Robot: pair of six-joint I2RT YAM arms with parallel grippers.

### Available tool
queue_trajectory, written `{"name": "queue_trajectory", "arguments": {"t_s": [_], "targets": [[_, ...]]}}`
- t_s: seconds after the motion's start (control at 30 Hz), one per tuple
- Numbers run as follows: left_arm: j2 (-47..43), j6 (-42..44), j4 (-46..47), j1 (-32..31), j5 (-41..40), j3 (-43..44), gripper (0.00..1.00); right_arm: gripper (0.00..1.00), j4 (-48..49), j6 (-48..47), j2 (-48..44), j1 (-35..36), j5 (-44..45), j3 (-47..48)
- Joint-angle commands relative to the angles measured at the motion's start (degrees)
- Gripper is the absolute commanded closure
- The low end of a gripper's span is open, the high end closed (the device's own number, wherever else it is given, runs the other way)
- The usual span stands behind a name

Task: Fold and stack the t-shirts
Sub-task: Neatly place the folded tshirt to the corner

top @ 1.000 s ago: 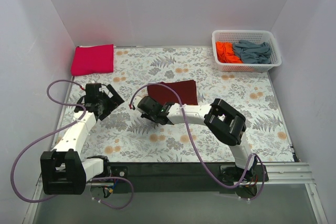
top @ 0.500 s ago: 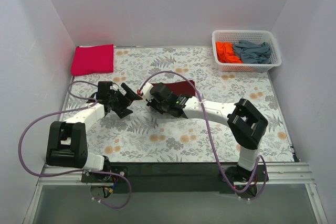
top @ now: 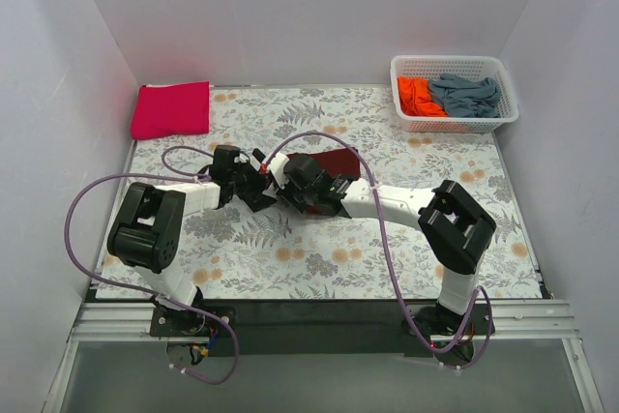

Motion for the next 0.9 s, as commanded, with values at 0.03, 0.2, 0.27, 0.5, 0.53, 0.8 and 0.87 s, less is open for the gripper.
{"name": "queue_trajectory", "arguments": {"t_s": [0.03,0.2,0.27,0.5,0.53,0.8,0.87], "targets": [[2.2,-2.5,3.5,-1.7,-3.6,0.4,0.02,0.99,3.6,1.3,-2.5,-0.7,-1.5,-0.7],[4.3,-1.8,4.9,-2.6,-4.9,0.1,0.67,0.99,3.6,1.7,-2.6,-0.8,-1.7,-1.2],[5.0,-0.7,5.0,-2.6,-4.7,0.7,0.85,0.99,3.6,1.9,-2.5,-0.9,-1.9,-1.3],[7.3,10.4,-1.3,-1.9,-9.2,7.8,1.00,0.73,3.7,2.9,-3.9,-0.9,-2.2,-2.1],[8.0,12.5,-2.9,-1.4,-10.0,9.3,1.00,0.65,3.6,3.0,-5.1,-0.9,-1.8,-3.0],[14.2,34.2,-18.4,6.1,-19.4,27.4,1.00,0.29,1.9,6.1,-16.0,-3.2,-3.8,-13.0],[17.4,38.6,-21.2,7.4,-23.6,35.7,1.00,0.21,0.9,7.1,-19.6,-3.6,-5.2,-15.4]]}}
